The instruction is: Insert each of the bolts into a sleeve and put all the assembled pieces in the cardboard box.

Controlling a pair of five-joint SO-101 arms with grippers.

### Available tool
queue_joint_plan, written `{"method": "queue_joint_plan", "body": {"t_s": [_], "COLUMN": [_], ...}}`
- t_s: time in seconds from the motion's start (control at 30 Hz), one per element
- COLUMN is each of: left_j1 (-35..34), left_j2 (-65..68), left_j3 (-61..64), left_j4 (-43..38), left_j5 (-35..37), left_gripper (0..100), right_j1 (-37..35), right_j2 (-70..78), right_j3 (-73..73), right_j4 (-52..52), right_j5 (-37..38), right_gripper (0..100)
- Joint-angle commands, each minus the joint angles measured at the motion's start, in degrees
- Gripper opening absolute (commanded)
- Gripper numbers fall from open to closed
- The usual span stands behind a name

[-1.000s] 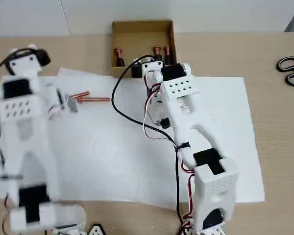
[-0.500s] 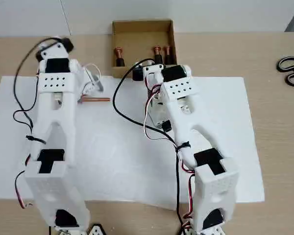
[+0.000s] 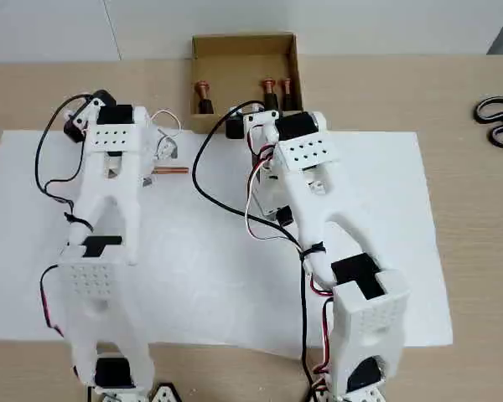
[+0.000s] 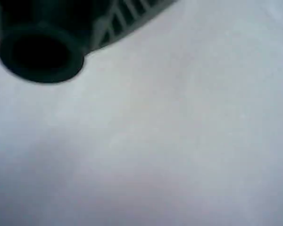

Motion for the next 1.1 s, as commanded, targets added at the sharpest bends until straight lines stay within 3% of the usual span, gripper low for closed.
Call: {"method": "queue_joint_plan", "body": {"t_s": [0.0,0.63,0.87,1.07], "left_j1": [0.18,0.62,0.53,0.62], "left_j2": [-0.09,0.35,0.44,0.44], "left_j3": [-3.21,-2.77,-2.77,-1.54], "left_j4": [-0.7,2.99,3.78,3.6], "left_j5": [2.73,12.84,13.98,13.98], "left_gripper": [24,24,1,0], "right_j1": [0.57,0.57,0.57,0.57], "right_j2": [-4.0,-3.91,-3.91,-3.91], "right_j3": [-0.26,-0.26,-0.26,-0.26], "right_j4": [-0.22,-0.66,-0.66,-0.57], "right_j5": [0.0,0.0,0.0,0.0], "right_gripper": [0.6,0.6,0.6,0.6]}}
